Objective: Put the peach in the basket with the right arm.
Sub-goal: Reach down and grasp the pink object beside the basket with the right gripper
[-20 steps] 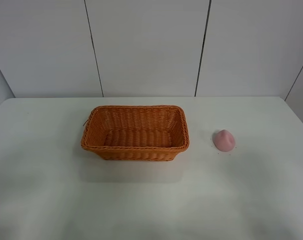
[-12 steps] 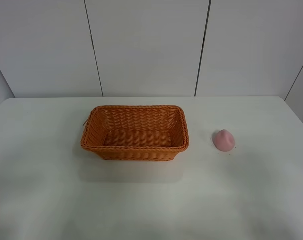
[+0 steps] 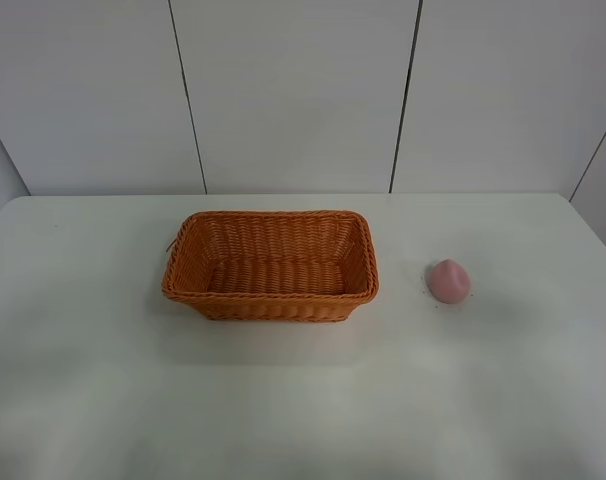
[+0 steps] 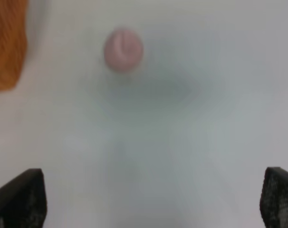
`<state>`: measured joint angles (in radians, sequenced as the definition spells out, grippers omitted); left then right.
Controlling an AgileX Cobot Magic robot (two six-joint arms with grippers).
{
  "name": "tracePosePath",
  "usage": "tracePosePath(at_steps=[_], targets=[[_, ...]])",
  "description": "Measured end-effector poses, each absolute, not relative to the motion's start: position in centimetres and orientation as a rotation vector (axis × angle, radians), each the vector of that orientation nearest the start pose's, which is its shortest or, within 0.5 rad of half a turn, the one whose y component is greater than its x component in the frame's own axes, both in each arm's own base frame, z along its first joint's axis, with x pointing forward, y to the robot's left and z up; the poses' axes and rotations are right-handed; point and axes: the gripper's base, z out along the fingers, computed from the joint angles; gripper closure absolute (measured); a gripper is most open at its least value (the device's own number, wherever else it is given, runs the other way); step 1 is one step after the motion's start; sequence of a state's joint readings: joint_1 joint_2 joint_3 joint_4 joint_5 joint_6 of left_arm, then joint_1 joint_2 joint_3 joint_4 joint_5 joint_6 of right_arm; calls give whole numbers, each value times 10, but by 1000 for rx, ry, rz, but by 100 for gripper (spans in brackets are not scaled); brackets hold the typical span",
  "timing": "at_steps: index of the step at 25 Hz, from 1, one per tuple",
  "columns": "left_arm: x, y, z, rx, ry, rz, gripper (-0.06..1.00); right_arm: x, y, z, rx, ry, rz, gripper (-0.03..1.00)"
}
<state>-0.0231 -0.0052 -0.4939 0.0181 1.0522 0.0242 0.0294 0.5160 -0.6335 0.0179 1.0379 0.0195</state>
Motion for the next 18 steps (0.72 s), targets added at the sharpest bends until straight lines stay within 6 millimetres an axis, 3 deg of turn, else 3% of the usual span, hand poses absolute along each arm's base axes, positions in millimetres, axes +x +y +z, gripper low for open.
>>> tracePosePath(at_steps=[3, 7, 13, 18], targets=[[-5, 2, 276, 47, 2036, 22, -4, 122, 5, 302, -7, 2564, 42, 27], [-5, 2, 276, 47, 2036, 22, -4, 189, 7, 287, -3, 2761, 41, 27], [-5, 2, 276, 47, 2036, 22, -4, 289, 10, 260, 0, 2888, 38, 27], [-5, 2, 276, 47, 2036, 22, -4, 358, 12, 229, 1, 2941, 37, 27]])
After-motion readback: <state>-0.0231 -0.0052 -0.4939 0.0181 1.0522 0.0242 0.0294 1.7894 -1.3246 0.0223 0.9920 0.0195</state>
